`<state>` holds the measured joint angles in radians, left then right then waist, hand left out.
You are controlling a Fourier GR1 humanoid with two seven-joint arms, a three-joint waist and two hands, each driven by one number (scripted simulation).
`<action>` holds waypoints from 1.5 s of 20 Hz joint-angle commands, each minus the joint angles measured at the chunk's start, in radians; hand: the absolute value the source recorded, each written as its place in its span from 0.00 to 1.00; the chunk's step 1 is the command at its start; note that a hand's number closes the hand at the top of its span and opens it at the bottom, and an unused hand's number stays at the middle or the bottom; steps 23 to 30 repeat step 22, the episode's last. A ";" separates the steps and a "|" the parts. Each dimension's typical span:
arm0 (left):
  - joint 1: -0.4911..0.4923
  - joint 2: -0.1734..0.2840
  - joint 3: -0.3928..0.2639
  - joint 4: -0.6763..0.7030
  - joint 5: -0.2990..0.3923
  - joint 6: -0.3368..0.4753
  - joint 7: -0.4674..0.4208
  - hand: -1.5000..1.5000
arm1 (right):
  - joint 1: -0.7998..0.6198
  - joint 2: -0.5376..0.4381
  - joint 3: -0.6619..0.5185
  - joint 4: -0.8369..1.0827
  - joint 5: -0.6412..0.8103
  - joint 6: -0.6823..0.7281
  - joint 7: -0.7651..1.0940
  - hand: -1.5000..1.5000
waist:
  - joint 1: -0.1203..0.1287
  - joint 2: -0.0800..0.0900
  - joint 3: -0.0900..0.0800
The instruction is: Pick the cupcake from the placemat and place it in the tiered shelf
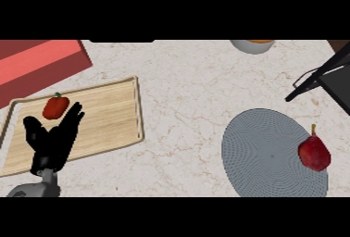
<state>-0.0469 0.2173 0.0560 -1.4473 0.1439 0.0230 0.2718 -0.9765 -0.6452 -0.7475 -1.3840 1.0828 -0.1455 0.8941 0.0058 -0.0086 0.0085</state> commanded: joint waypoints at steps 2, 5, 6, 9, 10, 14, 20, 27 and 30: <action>0.023 0.000 -0.001 0.021 0.003 -0.002 0.063 0.50 | 0.013 -0.051 -0.030 -0.070 0.008 -0.073 0.036 0.00 | -0.007 0.007 -0.009; 0.016 -0.014 0.022 0.111 0.015 -0.015 0.005 0.50 | 0.053 -0.085 -0.022 -0.122 0.095 -0.079 0.081 0.00 | -0.017 0.009 -0.010; 0.029 -0.010 0.016 0.081 0.006 -0.010 0.012 0.50 | 0.084 -0.111 -0.055 -0.187 0.078 -0.015 0.103 0.00 | -0.027 0.003 -0.010; 0.009 0.002 0.014 0.050 0.012 -0.013 0.068 0.50 | 0.110 -0.116 -0.088 -0.222 0.118 -0.084 0.123 0.00 | -0.017 0.006 -0.009; 0.011 -0.004 0.031 0.095 0.018 -0.024 0.006 0.50 | 0.111 -0.132 -0.116 -0.289 0.097 -0.031 0.149 0.00 | -0.029 0.004 -0.010; 0.042 -0.028 0.007 0.047 -0.001 0.010 0.053 0.50 | 0.169 -0.122 -0.192 -0.494 0.078 0.070 0.205 0.00 | -0.036 -0.001 -0.009; 0.069 -0.047 -0.003 0.040 -0.020 0.020 0.028 0.50 | 0.247 -0.132 -0.378 -0.692 -0.137 0.308 0.185 0.00 | -0.049 -0.005 -0.008; 0.031 0.002 0.056 0.084 0.035 -0.036 0.027 0.50 | 0.256 -0.194 -0.434 -0.708 -0.186 0.389 0.185 0.00 | -0.056 -0.004 -0.009; 0.031 0.002 0.056 0.084 0.035 -0.036 0.027 0.50 | 0.256 -0.194 -0.434 -0.708 -0.186 0.389 0.185 0.00 | -0.056 -0.004 -0.009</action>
